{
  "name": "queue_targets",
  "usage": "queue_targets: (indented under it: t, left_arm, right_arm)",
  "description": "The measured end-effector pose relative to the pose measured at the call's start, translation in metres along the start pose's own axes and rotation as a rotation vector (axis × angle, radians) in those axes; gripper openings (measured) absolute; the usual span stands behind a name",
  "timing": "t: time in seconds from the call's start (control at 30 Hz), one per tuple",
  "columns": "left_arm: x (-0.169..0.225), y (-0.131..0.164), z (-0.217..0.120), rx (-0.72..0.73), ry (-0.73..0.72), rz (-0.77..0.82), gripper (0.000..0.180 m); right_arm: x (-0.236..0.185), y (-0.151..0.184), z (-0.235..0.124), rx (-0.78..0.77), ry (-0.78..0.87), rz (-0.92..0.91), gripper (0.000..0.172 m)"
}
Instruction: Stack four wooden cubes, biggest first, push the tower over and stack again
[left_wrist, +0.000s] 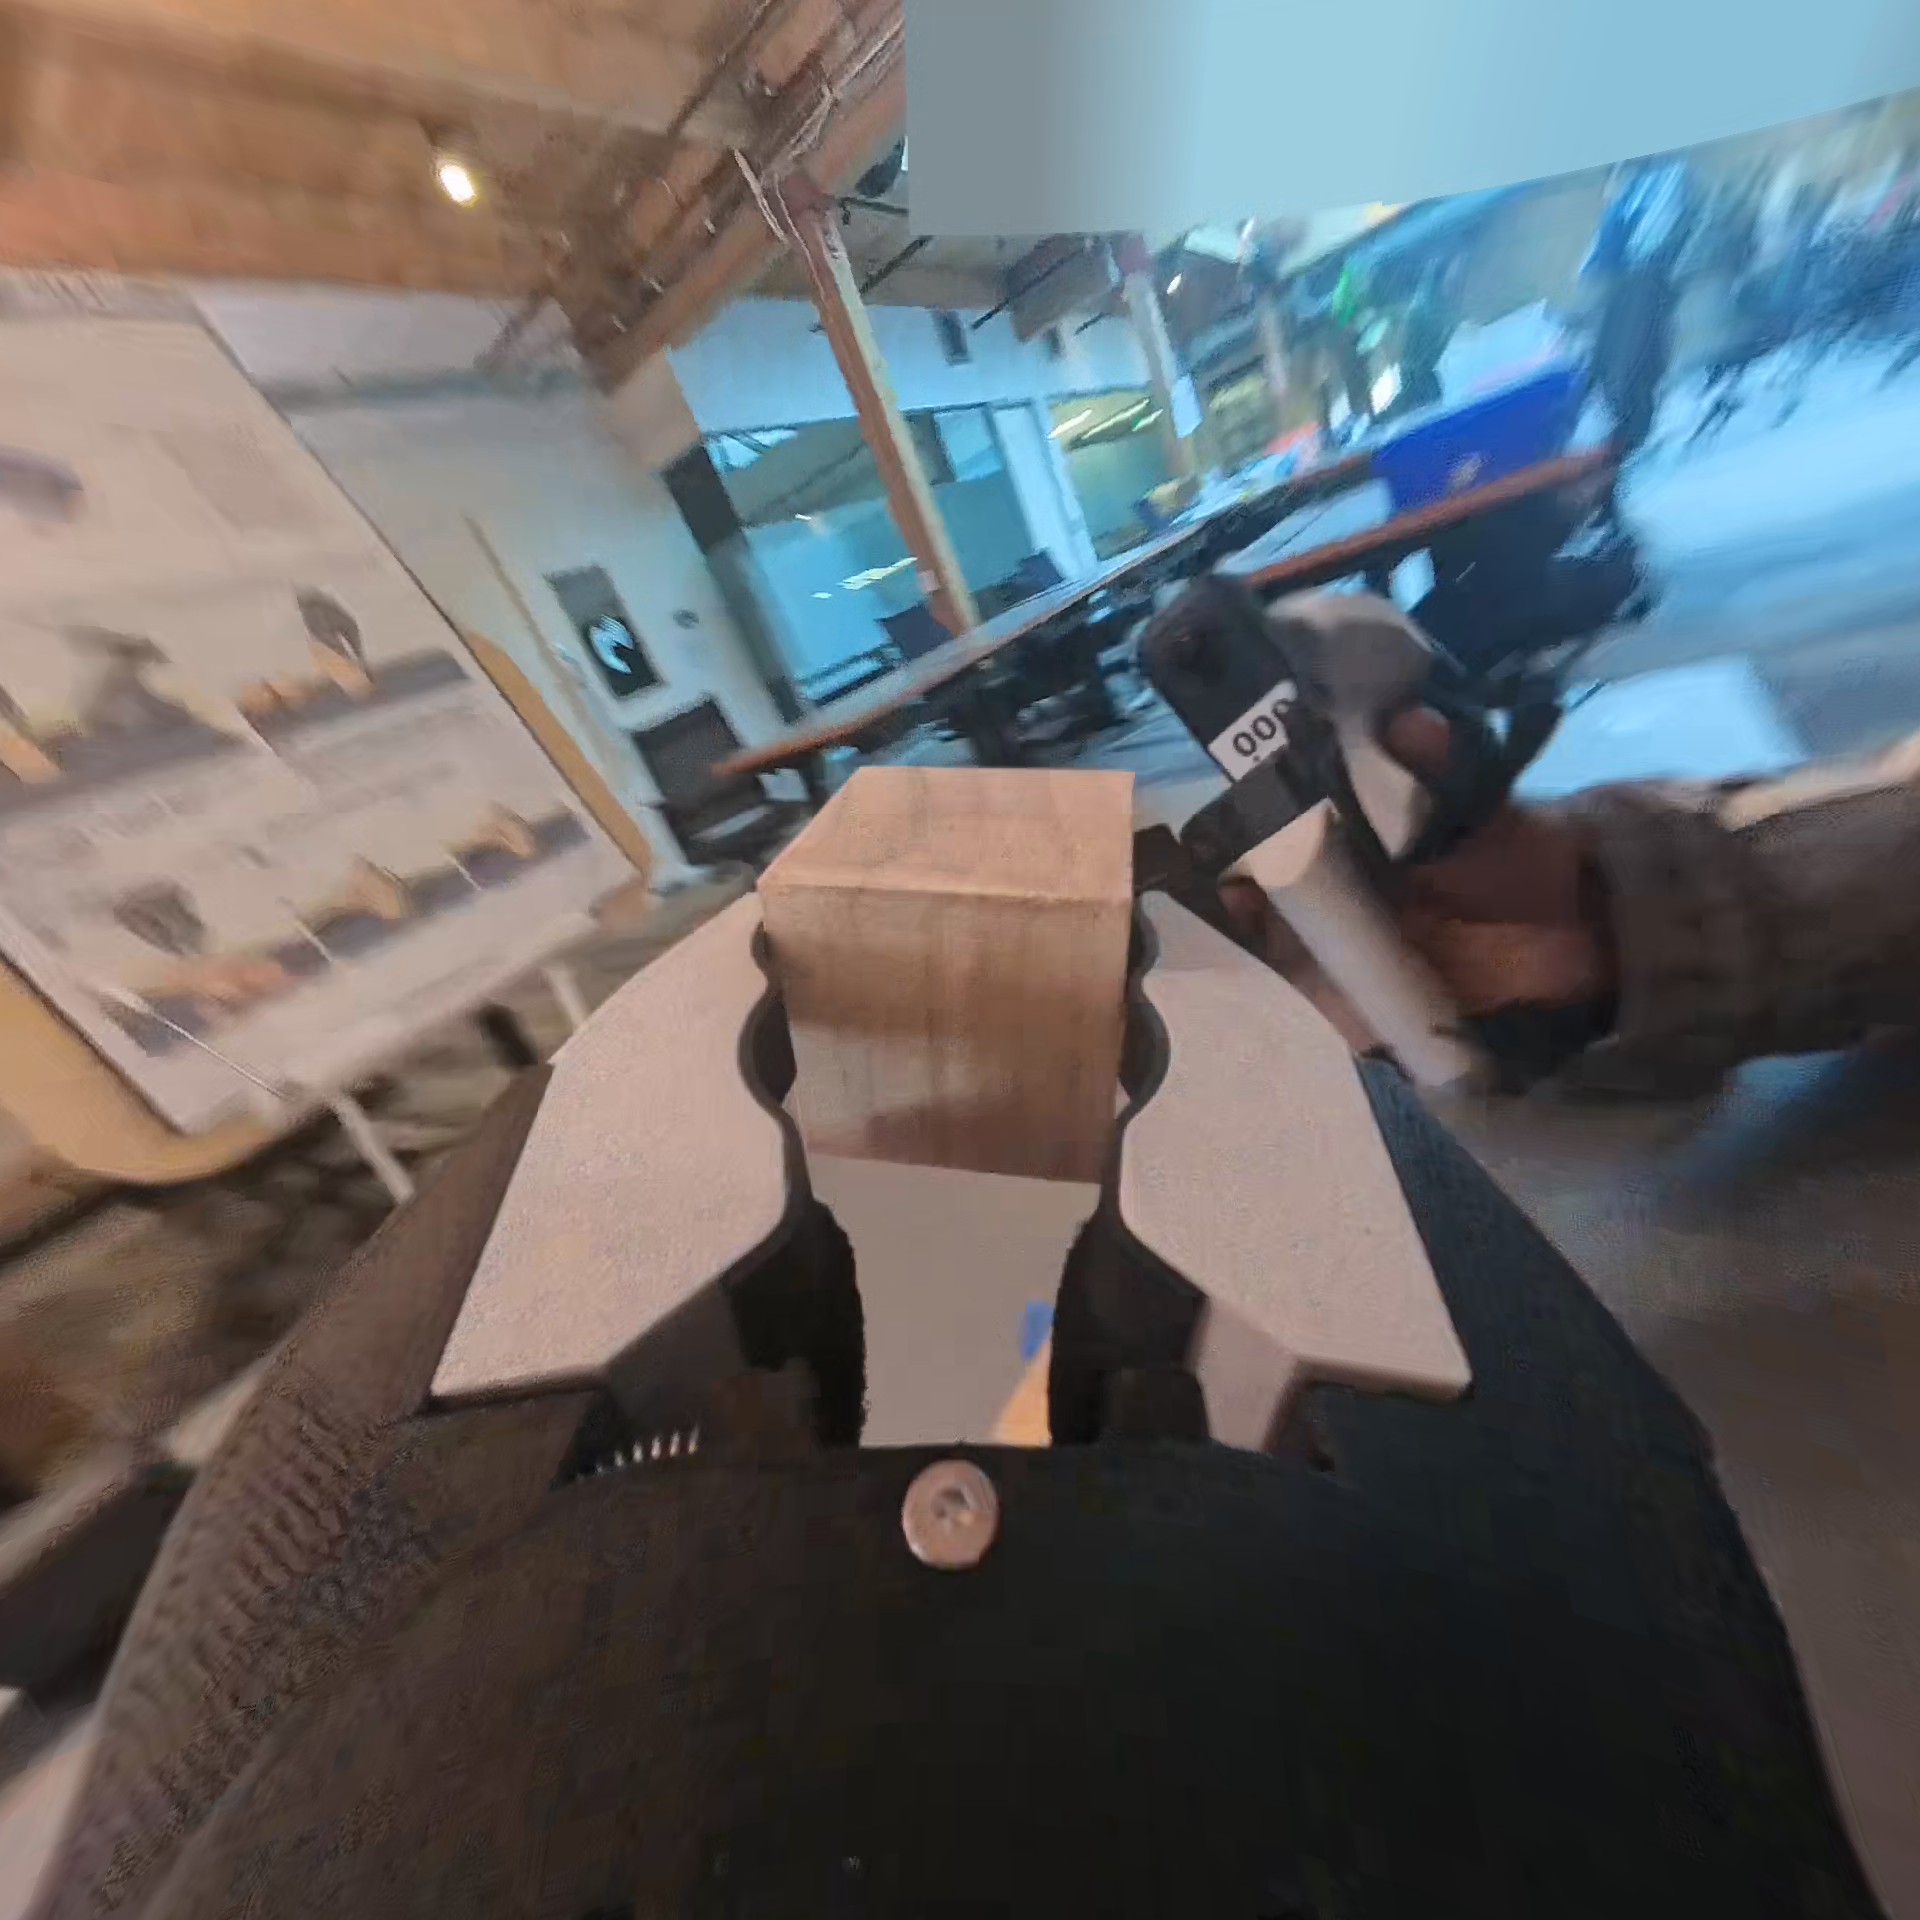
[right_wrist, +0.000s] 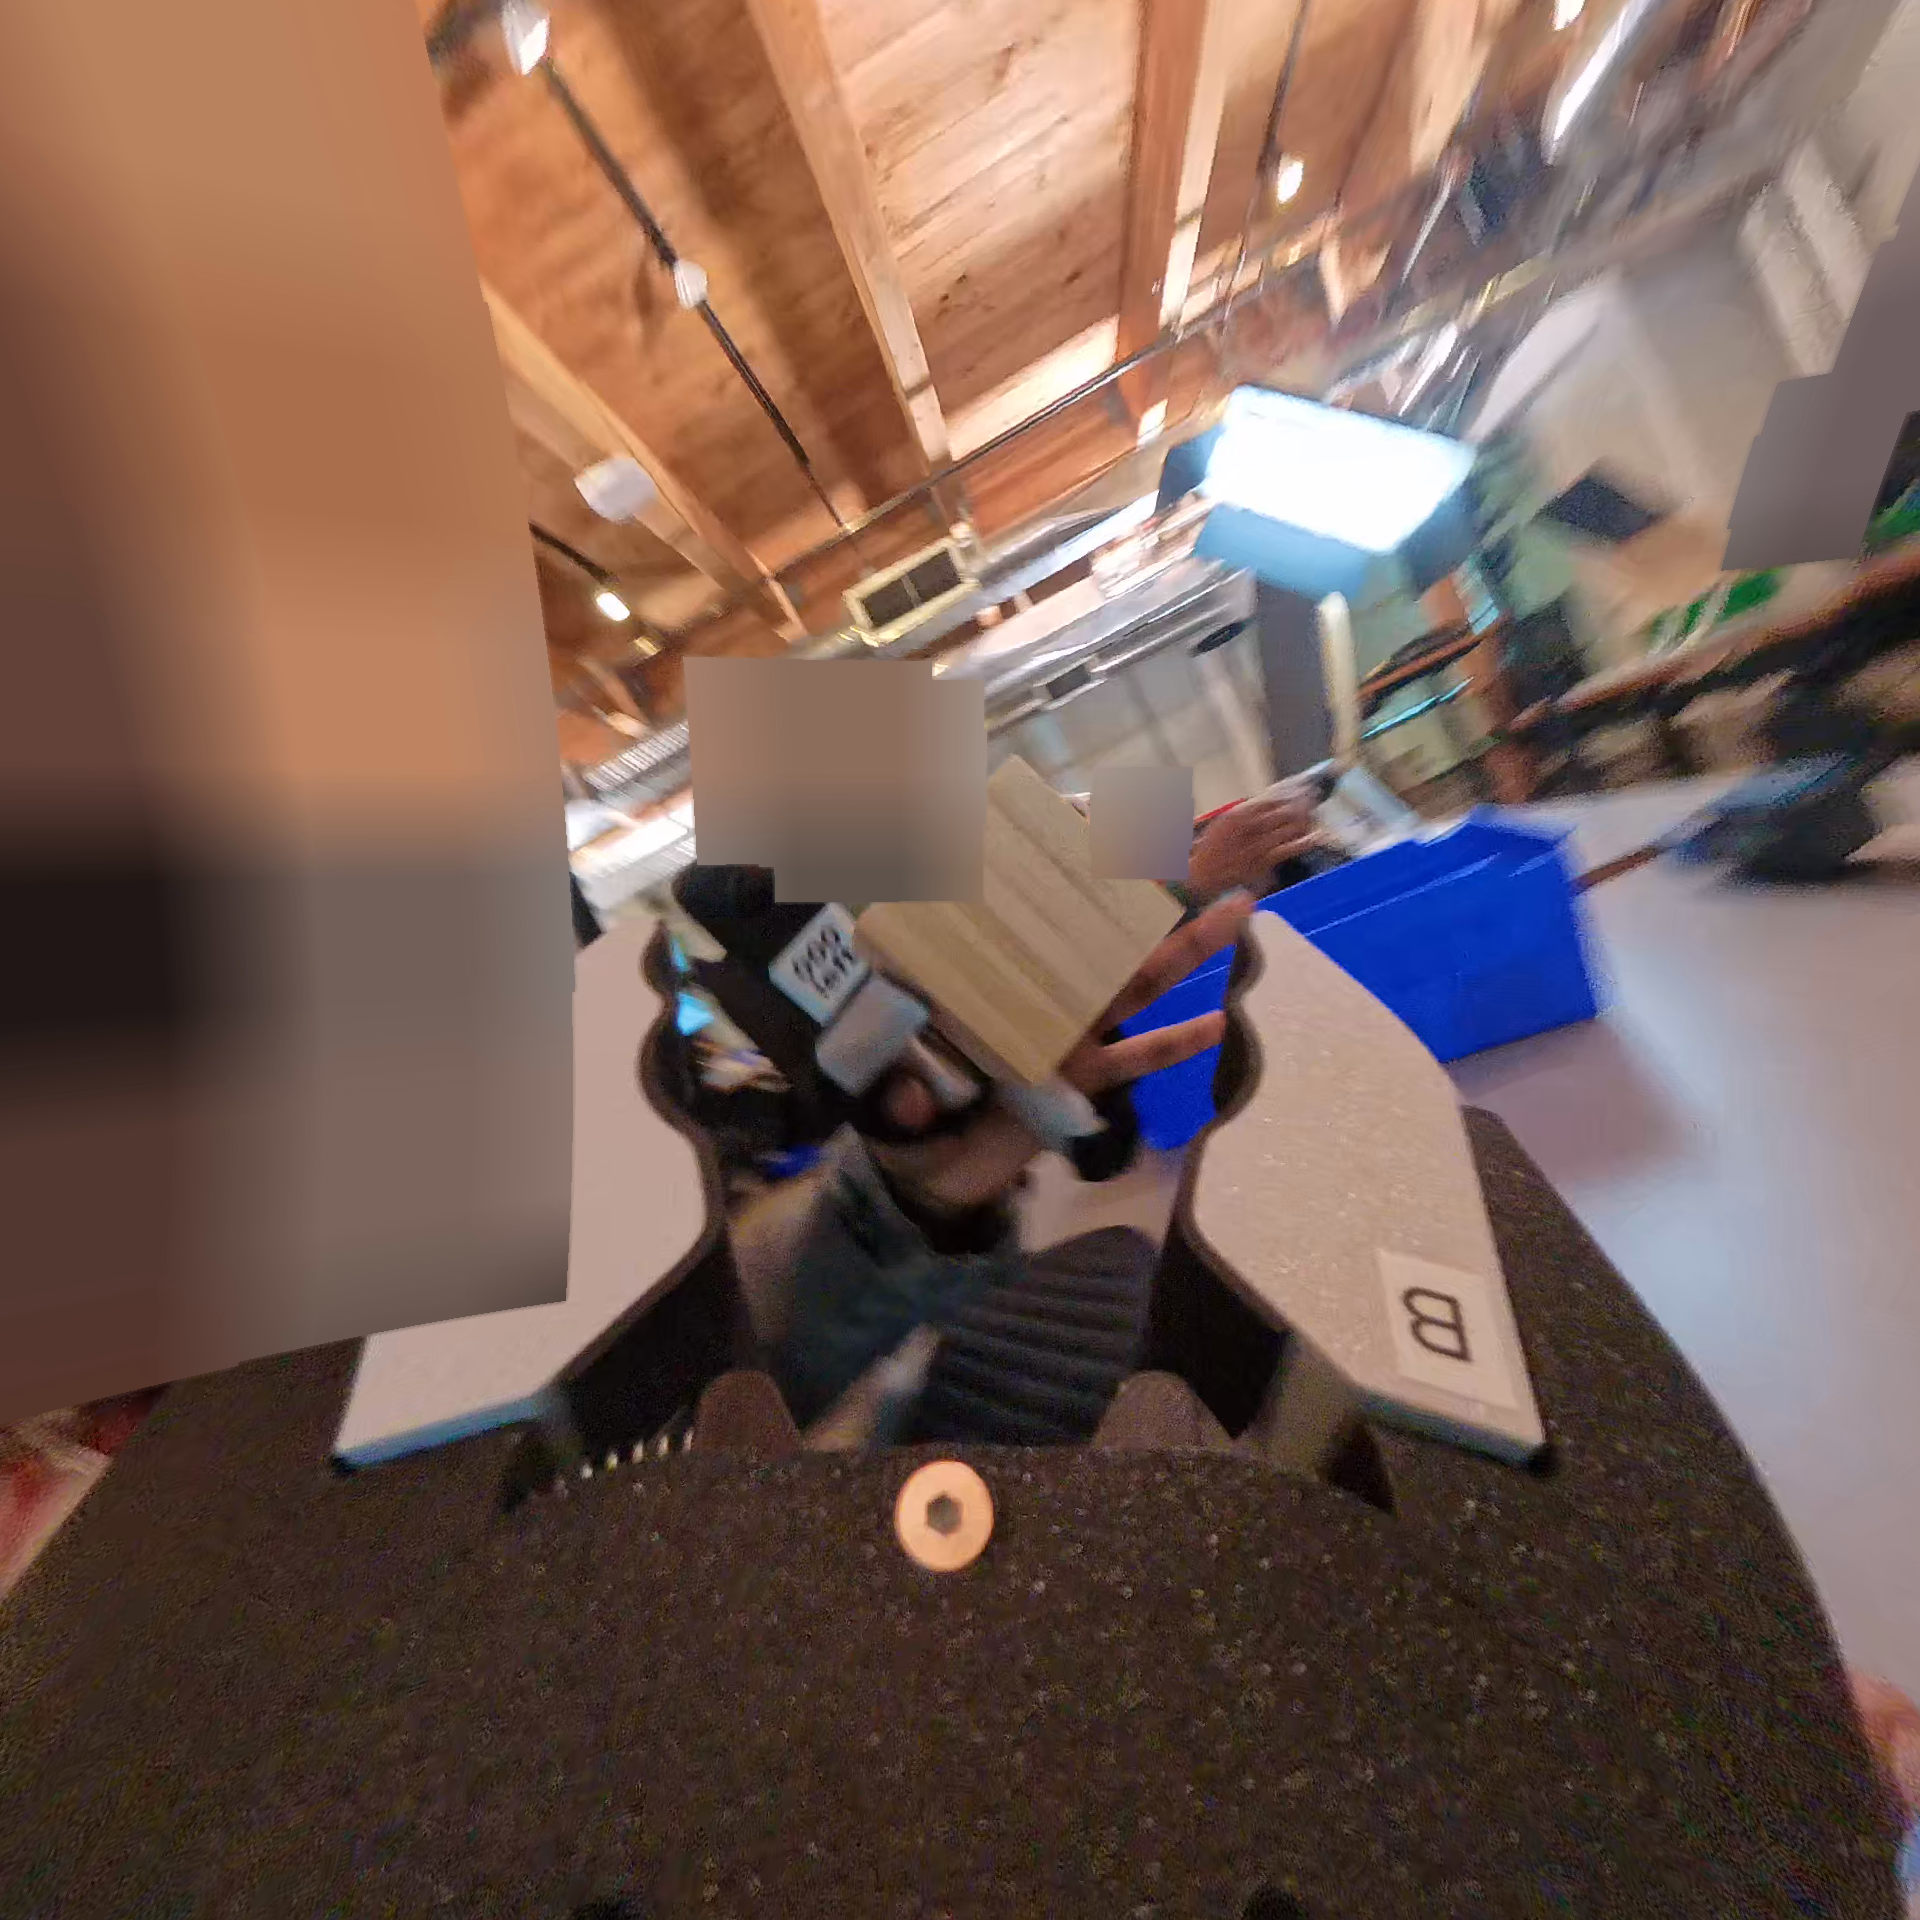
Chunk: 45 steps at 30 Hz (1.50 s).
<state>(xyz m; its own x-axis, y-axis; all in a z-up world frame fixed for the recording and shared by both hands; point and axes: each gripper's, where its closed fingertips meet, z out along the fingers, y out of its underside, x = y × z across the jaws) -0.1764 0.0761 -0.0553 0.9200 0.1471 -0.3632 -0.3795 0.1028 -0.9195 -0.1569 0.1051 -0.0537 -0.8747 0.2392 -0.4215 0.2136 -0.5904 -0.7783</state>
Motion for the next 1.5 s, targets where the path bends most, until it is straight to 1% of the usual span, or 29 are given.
queue_targets:
  t: [0.03,0.1,0.13,0.17,0.2,0.27,0.33,0.4,0.5,0.6,0.77,0.87,0.97,1.17,1.2,1.23,1.27,1.4,1.43,1.5]
  left_arm:
    - [-0.01,-0.002,-0.009,0.012,0.032,-0.113,0.061]
    - [-0.024,0.0,-0.027,0.007,0.119,-0.31,0.061]
    - [-0.031,0.004,-0.035,0.004,0.137,-0.393,0.061]
    - [-0.034,0.008,-0.044,0.008,0.165,-0.432,0.061]
    - [-0.037,0.012,-0.052,0.014,0.18,-0.454,0.061]
    - [-0.04,0.02,-0.065,0.054,0.17,-0.484,0.061]
    - [-0.04,0.027,-0.071,0.079,0.151,-0.517,0.061]
    - [-0.036,0.029,-0.072,0.095,0.143,-0.514,0.061]
    - [-0.028,0.028,-0.064,0.093,0.162,-0.494,0.061]
    - [-0.02,0.025,-0.053,0.076,0.195,-0.461,0.061]
    - [0.005,0.02,-0.029,0.066,0.261,-0.426,0.061]
    - [0.02,0.02,-0.016,0.069,0.303,-0.437,0.061]
    - [0.031,0.021,-0.006,0.058,0.33,-0.431,0.061]
    - [0.041,0.02,0.003,0.059,0.352,-0.418,0.061]
    - [0.043,0.019,0.004,0.061,0.354,-0.416,0.061]
    - [0.044,0.019,0.005,0.061,0.354,-0.416,0.061]
    - [0.044,0.02,0.006,0.058,0.35,-0.413,0.061]
    - [0.048,0.021,0.01,0.046,0.349,-0.402,0.061]
    - [0.046,0.023,0.011,0.035,0.328,-0.382,0.064]
    - [0.036,0.029,0.014,0.012,0.244,-0.314,0.096]
  right_arm:
    - [-0.002,-0.004,-0.006,-0.019,0.03,-0.156,0.109]
    - [-0.003,-0.004,-0.019,-0.116,0.087,-0.488,0.124]
    - [-0.002,0.0,-0.025,-0.186,0.108,-0.627,0.133]
    - [-0.001,0.005,-0.033,-0.257,0.116,-0.721,0.138]
    - [0.0,0.01,-0.04,-0.317,0.123,-0.763,0.141]
    - [0.004,0.017,-0.053,-0.383,0.136,-0.741,0.141]
    - [0.007,0.017,-0.059,-0.366,0.15,-0.677,0.14]
    - [0.007,0.017,-0.06,-0.34,0.148,-0.636,0.137]
    - [0.007,0.019,-0.053,-0.343,0.133,-0.631,0.134]
    - [0.003,0.018,-0.043,-0.331,0.107,-0.616,0.126]
    - [-0.002,0.021,-0.021,-0.302,0.071,-0.531,0.105]
    - [-0.005,0.023,-0.007,-0.283,0.041,-0.492,0.093]
    - [-0.007,0.027,0.003,-0.29,0.022,-0.467,0.083]
    - [-0.004,0.036,0.009,-0.333,0.026,-0.459,0.075]
    - [-0.003,0.037,0.009,-0.341,0.031,-0.466,0.072]
    - [-0.003,0.04,0.009,-0.352,0.031,-0.478,0.064]
    - [-0.004,0.041,0.009,-0.357,0.025,-0.488,0.062]
    - [-0.004,0.039,0.005,-0.377,0.027,-0.492,0.058]
    - [-0.003,0.039,0.003,-0.397,0.034,-0.508,0.059]
    - [0.0,0.037,-0.003,-0.46,0.057,-0.548,0.059]
